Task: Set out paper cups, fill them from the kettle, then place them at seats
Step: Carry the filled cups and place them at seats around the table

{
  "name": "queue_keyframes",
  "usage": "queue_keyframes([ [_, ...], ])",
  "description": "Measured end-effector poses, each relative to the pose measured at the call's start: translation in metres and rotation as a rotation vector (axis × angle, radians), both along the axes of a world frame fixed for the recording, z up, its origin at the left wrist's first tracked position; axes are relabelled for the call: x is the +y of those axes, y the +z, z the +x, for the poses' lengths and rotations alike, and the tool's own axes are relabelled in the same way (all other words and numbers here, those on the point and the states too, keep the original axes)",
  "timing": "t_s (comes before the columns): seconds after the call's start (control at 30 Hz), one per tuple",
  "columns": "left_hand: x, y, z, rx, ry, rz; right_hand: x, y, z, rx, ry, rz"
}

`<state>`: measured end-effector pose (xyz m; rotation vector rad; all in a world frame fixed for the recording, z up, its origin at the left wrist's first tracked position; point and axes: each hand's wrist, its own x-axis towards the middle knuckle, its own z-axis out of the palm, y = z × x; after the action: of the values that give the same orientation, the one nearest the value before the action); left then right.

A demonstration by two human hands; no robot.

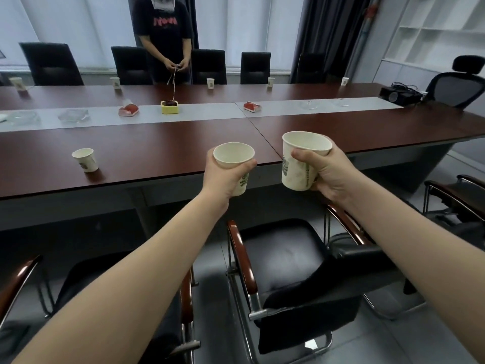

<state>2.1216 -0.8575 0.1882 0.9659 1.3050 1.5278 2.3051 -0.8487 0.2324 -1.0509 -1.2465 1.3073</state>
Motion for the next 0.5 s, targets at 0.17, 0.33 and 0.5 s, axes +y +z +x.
queue_keyframes([
  [0.17, 0.06, -0.001, 0.005, 0.053, 0.015, 0.003, 0.059, -0.002, 0.009, -0.004, 0.034, -0.006],
  [0.33, 0.114, -0.002, 0.006, 0.082, 0.026, 0.026, 0.113, -0.007, 0.014, -0.012, 0.049, -0.018],
  [0.5, 0.158, -0.009, 0.007, 0.083, 0.006, 0.036, 0.156, -0.02, 0.011, -0.02, 0.057, -0.049],
])
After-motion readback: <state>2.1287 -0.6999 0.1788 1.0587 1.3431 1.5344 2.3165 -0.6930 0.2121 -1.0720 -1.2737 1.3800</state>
